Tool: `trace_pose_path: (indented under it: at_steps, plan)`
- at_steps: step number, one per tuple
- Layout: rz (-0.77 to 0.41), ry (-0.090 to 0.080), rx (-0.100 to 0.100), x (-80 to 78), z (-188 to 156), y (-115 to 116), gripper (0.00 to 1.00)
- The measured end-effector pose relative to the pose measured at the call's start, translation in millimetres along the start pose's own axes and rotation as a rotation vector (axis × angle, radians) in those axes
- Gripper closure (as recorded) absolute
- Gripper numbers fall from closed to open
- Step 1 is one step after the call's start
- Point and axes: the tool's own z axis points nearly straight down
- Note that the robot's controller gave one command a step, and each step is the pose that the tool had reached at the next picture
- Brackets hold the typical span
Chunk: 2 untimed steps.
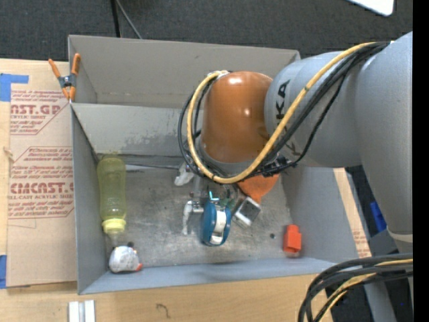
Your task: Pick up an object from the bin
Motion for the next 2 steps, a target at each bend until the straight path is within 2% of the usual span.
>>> trace_pose_path:
  at_steps: [1,2]
  plan:
    - [0.001,-0.007,-0.001,-1.9,-3,0,0.00]
    - [-0.066,-0.014,-0.002,-8.9,28,-13,0.00]
